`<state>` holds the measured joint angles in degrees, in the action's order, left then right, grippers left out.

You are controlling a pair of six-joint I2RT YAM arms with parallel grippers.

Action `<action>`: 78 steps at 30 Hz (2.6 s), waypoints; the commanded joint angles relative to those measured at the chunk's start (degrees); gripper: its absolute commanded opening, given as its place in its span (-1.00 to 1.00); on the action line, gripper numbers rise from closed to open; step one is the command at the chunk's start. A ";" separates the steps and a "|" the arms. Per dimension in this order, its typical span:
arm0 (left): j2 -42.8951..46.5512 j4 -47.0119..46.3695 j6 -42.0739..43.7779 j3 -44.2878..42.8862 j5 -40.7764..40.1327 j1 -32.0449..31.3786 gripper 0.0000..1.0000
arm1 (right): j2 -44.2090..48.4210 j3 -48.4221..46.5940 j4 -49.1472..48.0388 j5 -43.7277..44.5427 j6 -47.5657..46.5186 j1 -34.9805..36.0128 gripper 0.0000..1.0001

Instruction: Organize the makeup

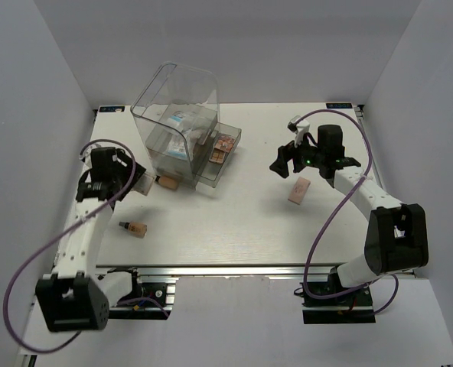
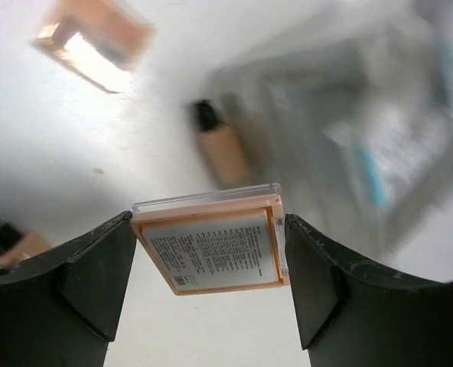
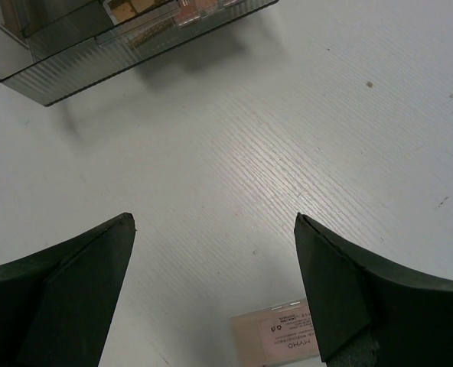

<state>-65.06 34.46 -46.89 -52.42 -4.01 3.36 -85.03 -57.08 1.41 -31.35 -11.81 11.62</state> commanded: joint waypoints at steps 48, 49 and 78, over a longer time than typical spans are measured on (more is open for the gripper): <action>-54.47 1.31 48.48 -54.80 -43.27 -45.45 0.53 | 4.18 6.19 2.63 6.82 -2.08 -5.99 0.79; -54.47 1.58 48.13 -54.89 -43.45 -45.37 0.71 | 3.39 5.58 2.98 8.22 -1.03 -5.99 0.79; -20.48 -1.06 21.86 -35.30 -26.84 -44.32 0.97 | -16.65 -6.73 22.93 44.88 25.96 2.62 0.78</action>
<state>-92.88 36.42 -17.74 -91.96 -33.98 -42.04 -100.92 -61.28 22.74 9.41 11.51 14.20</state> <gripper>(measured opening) 0.983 0.894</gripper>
